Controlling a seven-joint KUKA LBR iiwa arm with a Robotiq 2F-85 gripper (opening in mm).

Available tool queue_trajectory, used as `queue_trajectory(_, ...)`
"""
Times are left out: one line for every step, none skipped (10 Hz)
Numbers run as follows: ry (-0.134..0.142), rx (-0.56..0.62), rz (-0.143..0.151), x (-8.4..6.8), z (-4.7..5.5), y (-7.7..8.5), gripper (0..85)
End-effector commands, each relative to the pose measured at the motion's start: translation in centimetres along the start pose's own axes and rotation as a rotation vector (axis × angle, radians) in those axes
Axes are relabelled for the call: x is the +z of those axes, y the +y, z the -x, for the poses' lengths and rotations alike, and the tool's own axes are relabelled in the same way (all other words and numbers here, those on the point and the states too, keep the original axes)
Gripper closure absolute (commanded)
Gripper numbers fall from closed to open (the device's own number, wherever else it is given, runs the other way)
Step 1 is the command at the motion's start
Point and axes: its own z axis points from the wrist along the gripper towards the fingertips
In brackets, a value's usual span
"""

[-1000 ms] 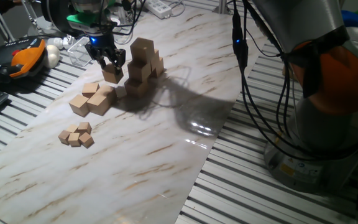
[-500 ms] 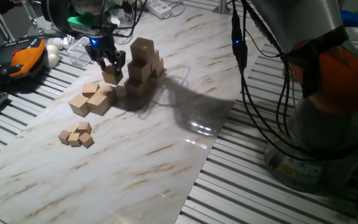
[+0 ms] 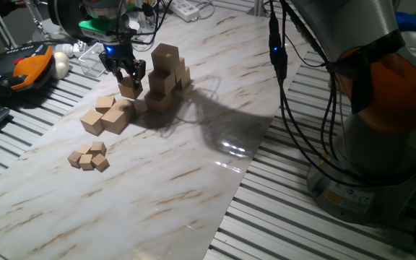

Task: Stack the blocks into a pyramid shape

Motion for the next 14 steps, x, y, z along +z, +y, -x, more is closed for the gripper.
queue_trajectory(-0.001, 0.000, 0.000, 0.1, 0.0, 0.0, 85.0)
queue_trajectory(-0.001, 0.000, 0.001, 0.3, 0.0, 0.1, 85.0)
queue_trajectory(-0.001, 0.000, 0.001, 0.4, 0.1, 0.1, 85.0)
queue_trajectory(0.001, 0.000, 0.002, 0.5, 0.0, 0.1, 85.0)
queue_trajectory(0.002, 0.000, 0.003, 0.6, 0.0, 0.2, 85.0)
queue_trajectory(0.002, 0.000, 0.003, 0.7, 0.0, 0.2, 85.0)
queue_trajectory(0.002, 0.002, 0.008, 0.7, 0.0, 0.2, 85.0)
queue_trajectory(0.004, 0.002, 0.008, 0.8, 0.0, 0.2, 85.0)
queue_trajectory(0.005, 0.002, 0.008, 0.9, -0.1, 0.2, 85.0)
queue_trajectory(0.005, 0.002, 0.009, 1.1, -0.2, 0.2, 85.0)
queue_trajectory(0.010, 0.002, 0.010, 1.1, -0.3, 0.2, 85.0)
queue_trajectory(0.016, 0.005, 0.008, 1.1, -0.4, 0.2, 85.0)
queue_trajectory(0.019, 0.010, 0.008, 1.2, -0.6, 0.2, 85.0)
queue_trajectory(0.016, 0.013, 0.008, 1.3, -0.9, 0.2, 85.0)
